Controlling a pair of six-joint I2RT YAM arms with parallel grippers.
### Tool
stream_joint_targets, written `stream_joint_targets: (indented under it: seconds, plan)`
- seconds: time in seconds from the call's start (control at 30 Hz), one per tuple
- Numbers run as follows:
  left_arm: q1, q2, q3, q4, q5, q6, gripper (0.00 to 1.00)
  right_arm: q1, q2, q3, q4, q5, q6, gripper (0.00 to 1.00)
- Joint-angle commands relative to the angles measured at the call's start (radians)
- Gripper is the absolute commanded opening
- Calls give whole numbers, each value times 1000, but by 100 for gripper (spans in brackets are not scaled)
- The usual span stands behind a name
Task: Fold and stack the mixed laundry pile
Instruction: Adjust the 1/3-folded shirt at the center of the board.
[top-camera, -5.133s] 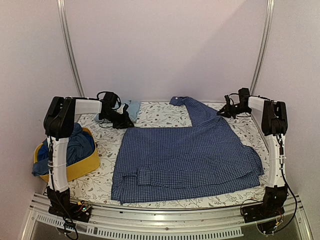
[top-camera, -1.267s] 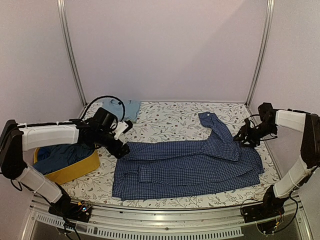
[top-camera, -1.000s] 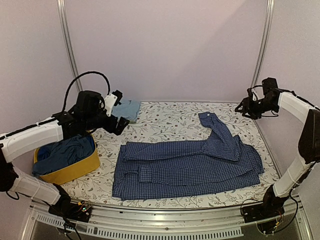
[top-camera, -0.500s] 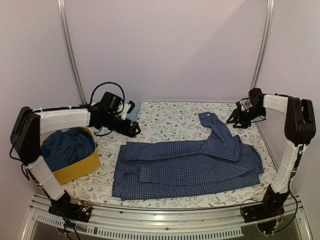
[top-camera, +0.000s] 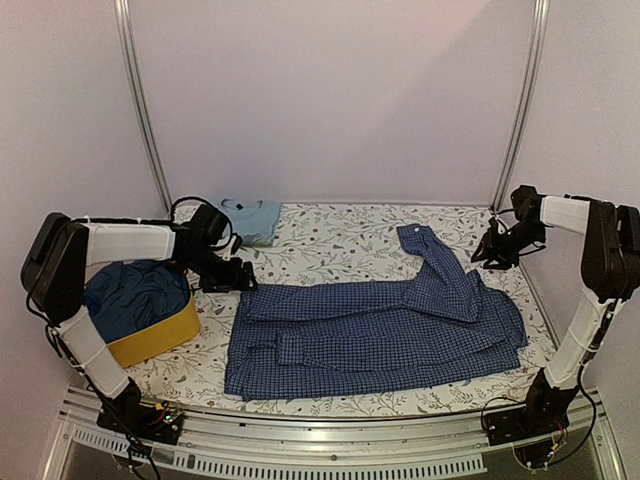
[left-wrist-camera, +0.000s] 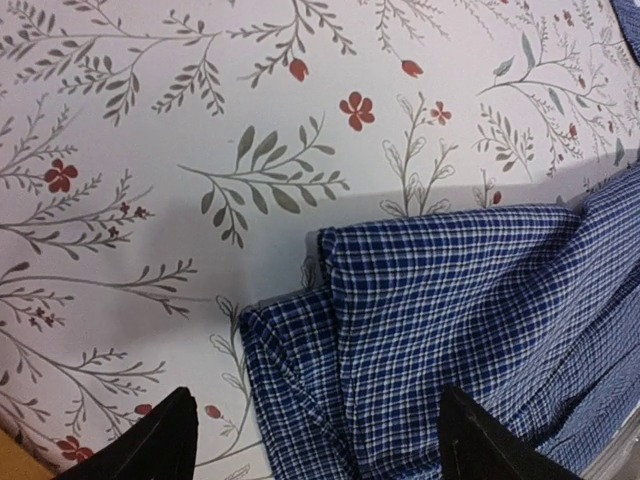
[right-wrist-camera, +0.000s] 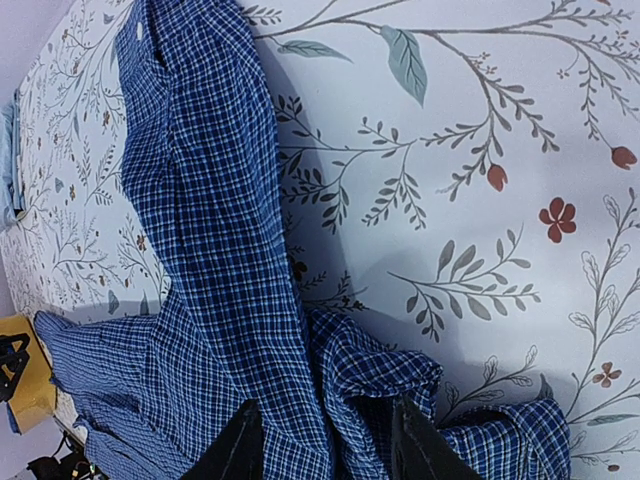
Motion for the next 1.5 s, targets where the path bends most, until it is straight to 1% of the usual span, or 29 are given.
stream_joint_targets:
  seconds: [0.0,0.2,0.3,0.4,0.5,0.6,0.7,0.77,0.8,0.9,0.97,1.13,1.3,1.33,1.37,1.4,1.43,1.47]
  plan:
    - [9,-37,-33,-15,51,-95,81,3,-39,-57,2,-20,23,42]
    - [9,-36,-51,9,84,-157,77,3,-27,-98,44,-72,30,43]
    - [10,-20,-57,41,109,-168,75,3,11,-102,72,-94,31,42]
    - [9,18,-27,44,109,-172,73,3,41,-102,96,-99,39,42]
    - [10,61,9,35,104,-176,69,3,57,-93,114,-101,42,39]
    - [9,97,36,36,110,-180,63,2,79,-71,118,-109,43,34]
    - [10,129,55,37,111,-184,53,-6,101,-49,116,-104,40,28]
    - [11,150,67,35,107,-185,44,-18,108,-39,116,-102,41,21]
    - [11,159,72,37,107,-182,38,-23,111,-34,116,-101,41,19]
    - [18,174,84,33,95,-186,13,-41,119,-23,114,-99,33,7]
    - [31,169,80,35,79,-193,1,-56,120,-22,115,-94,28,1]
    - [74,154,36,80,65,-217,0,-106,133,-43,162,-110,21,0]
    - [88,207,42,103,66,-213,0,-120,196,-56,200,-120,11,1]
    - [88,219,49,102,71,-209,0,-119,212,-54,202,-125,12,3]
    - [89,228,58,100,76,-204,0,-119,220,-48,197,-132,12,12]
    - [90,233,69,92,81,-199,2,-119,226,-38,183,-137,12,20]
    - [91,231,79,83,87,-189,17,-118,224,-29,167,-135,9,28]
    - [90,223,87,75,86,-183,31,-119,206,-16,147,-126,5,33]
